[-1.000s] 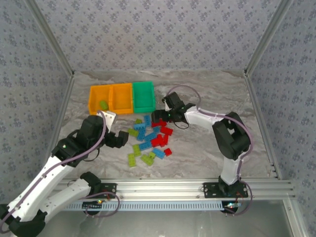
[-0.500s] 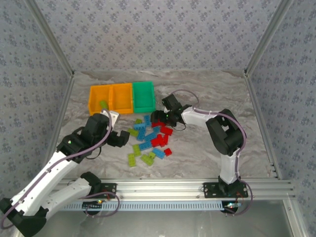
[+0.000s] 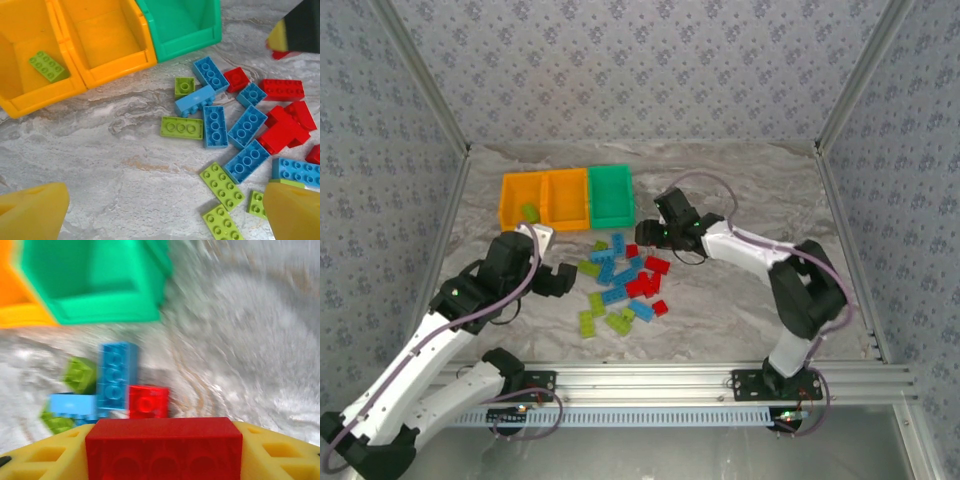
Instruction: Sort the legos into containers by color
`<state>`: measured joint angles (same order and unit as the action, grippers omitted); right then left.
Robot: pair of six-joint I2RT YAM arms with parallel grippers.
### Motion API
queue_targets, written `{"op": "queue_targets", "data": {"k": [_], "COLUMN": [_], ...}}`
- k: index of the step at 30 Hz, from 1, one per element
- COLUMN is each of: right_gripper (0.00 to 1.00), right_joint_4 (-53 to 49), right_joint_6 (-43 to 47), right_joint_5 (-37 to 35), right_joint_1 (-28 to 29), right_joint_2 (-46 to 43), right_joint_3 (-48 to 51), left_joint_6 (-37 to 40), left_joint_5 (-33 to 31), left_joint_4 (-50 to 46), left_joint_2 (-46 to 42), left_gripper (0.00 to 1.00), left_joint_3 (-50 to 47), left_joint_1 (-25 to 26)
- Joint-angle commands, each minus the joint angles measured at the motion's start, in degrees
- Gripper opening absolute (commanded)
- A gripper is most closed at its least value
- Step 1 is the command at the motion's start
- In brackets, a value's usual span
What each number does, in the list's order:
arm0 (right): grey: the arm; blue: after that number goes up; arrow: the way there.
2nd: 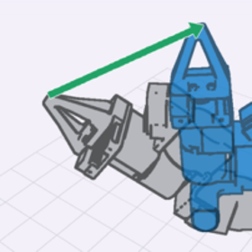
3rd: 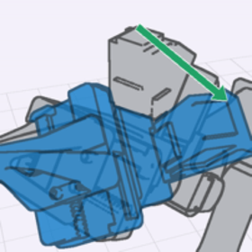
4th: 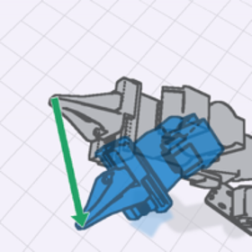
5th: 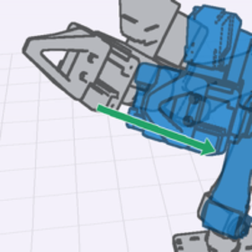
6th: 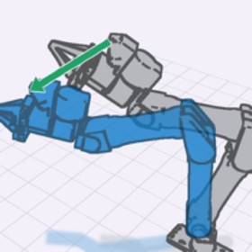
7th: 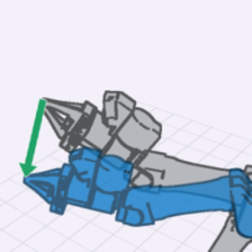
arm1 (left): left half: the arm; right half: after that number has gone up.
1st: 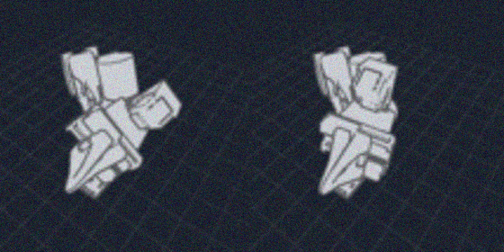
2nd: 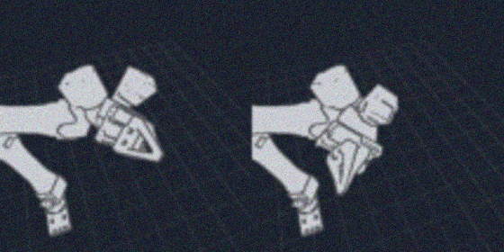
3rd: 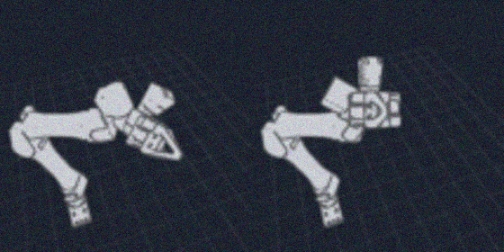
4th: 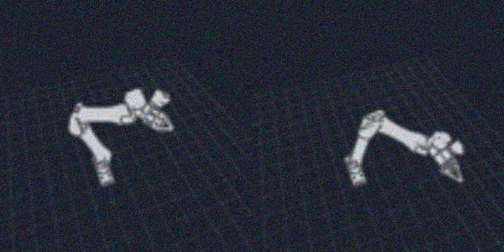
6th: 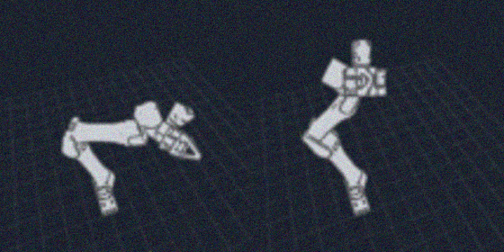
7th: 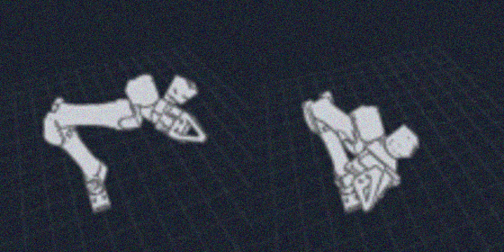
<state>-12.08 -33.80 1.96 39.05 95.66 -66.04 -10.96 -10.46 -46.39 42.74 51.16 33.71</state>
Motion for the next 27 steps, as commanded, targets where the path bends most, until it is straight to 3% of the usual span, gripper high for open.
{"op": "queue_targets", "data": {"k": [1, 7, 16, 22, 27], "right_gripper": [0.59, 0.59, 0.67, 0.81, 0.84], "right_joint_4": [0.7, -1.2, -3.1, -5.4, -6.9], "right_joint_6": [9.8, 23.1, 31.6, 32.9, 32.6], "right_joint_5": [-9.8, -16.2, -13.1, -12.6, -12.2], "right_joint_1": [3.8, 4.8, 2.1, 1.9, 2.2], "right_joint_2": [-2.9, 10.4, 31.1, 34.4, 31.3], "right_joint_3": [-4.9, -20.1, -41.5, -47.3, -47.0], "left_joint_6": [-0.1, -0.5, 0.0, -1.1, -0.9], "left_joint_5": [1.9, 4.6, 5.4, 5.5, 5.0], "left_joint_4": [2.1, 2.9, 2.6, 1.9, 1.8], "left_joint_2": [-2.4, -4.8, -4.8, -4.6, -4.0], "left_gripper": [0.99, 0.99, 0.99, 0.99, 0.99], "left_joint_3": [-0.7, -2.5, -3.1, -3.6, -3.6], "left_joint_1": [-3.1, -7.5, -7.6, -7.6, -7.6]}}
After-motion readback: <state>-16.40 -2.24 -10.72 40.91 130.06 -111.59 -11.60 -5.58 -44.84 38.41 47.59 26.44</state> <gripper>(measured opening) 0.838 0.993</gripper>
